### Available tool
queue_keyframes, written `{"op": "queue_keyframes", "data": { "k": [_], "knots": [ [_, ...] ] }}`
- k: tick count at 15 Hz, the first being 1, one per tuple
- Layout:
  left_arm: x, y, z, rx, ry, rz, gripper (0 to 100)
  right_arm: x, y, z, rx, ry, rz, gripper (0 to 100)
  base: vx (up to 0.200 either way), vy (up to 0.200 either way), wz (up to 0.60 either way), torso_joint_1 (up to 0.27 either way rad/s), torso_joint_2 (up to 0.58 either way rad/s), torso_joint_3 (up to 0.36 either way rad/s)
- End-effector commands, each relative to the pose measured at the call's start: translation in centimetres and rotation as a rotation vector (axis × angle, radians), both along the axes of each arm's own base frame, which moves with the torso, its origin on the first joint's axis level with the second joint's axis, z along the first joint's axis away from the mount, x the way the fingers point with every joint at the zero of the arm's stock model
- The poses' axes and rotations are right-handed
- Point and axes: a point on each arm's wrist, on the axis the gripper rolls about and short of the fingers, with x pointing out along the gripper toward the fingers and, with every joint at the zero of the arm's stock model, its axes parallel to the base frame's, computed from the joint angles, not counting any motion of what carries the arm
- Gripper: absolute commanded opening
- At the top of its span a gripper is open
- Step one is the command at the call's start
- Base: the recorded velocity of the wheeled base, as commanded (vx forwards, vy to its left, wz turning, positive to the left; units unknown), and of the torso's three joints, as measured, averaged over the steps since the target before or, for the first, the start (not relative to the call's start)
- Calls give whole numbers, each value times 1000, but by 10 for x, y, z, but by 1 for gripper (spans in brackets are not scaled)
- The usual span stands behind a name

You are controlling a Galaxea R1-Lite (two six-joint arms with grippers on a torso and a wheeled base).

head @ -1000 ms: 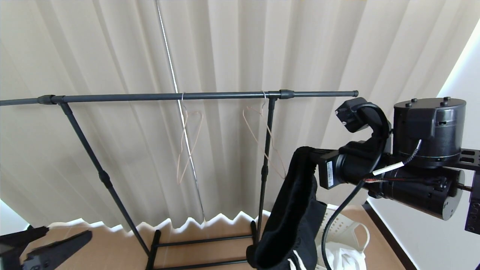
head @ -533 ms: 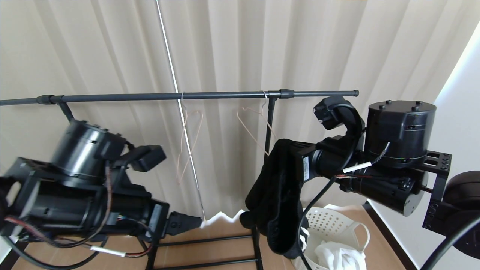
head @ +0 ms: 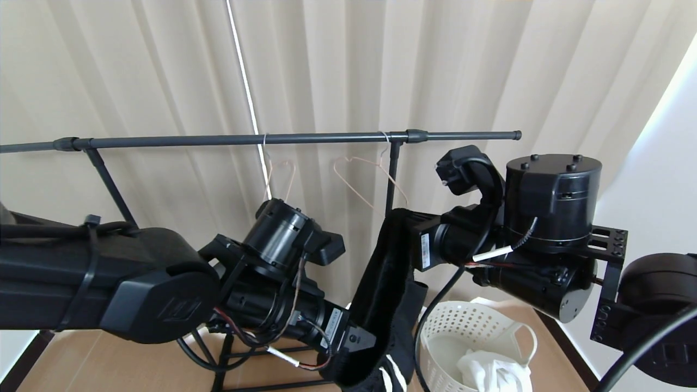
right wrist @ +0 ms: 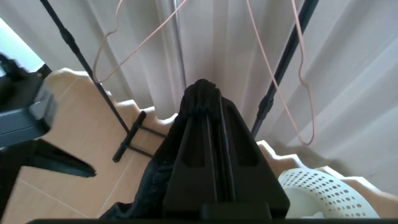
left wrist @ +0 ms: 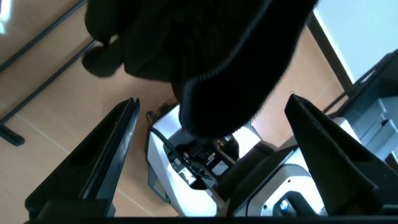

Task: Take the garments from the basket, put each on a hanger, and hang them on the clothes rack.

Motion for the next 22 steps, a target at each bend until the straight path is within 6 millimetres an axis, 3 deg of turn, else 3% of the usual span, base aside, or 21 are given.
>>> {"op": "queue_keyframes", "data": {
  "k": [1, 9, 14, 18, 19, 22],
  "knots": [
    [6, -6, -14, 19, 17, 19, 100, -9, 4, 0, 1, -1, 31, 0, 0, 0, 0, 0, 0, 0],
    [23, -24, -35, 17, 2, 55, 100, -17, 12, -2, 42, -49, 66, 0, 0, 0, 0, 0, 0, 0],
    [21, -25, -33, 18, -15, 61, 100, -12, 14, -8, 30, -39, 57, 0, 0, 0, 0, 0, 0, 0],
    [33, -22, -47, 65, -57, 137, 100, -13, 11, -5, 37, -45, 55, 0, 0, 0, 0, 0, 0, 0],
    [34, -18, -48, 77, -55, 153, 0, -13, 8, -3, 41, -50, 46, 0, 0, 0, 0, 0, 0, 0],
    [33, -10, -45, 76, -54, 201, 0, -8, 1, -4, 37, -48, 16, 0, 0, 0, 0, 0, 0, 0]
  ]
}}
